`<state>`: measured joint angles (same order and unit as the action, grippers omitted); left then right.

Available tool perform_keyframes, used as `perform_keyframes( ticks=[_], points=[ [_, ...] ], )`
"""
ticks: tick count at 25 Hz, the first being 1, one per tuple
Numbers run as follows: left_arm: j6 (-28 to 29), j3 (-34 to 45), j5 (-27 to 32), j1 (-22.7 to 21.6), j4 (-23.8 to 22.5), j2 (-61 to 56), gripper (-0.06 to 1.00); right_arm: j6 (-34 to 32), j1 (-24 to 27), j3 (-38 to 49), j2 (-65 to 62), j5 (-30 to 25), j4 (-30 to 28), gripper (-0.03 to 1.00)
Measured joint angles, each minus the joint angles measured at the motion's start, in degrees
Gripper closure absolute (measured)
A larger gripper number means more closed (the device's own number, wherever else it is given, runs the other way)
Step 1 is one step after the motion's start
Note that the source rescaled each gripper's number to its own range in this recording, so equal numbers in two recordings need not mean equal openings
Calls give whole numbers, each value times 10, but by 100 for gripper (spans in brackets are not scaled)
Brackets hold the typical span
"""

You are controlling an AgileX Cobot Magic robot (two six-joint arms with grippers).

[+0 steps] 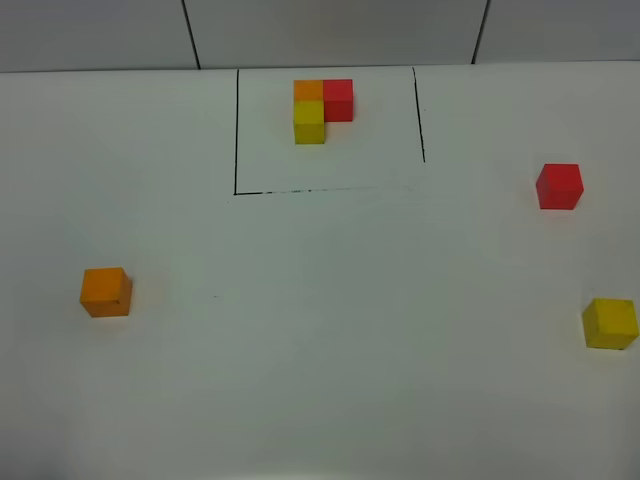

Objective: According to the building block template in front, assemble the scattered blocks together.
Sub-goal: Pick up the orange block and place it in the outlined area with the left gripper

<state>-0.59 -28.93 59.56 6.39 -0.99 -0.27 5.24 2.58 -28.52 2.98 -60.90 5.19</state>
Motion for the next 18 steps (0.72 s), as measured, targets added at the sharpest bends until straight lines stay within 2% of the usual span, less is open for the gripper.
perform_keyframes(
  ticks=[18],
  points=[
    [0,0,0,0,0,0,30,0,0,0,0,0,0,17]
  ],
)
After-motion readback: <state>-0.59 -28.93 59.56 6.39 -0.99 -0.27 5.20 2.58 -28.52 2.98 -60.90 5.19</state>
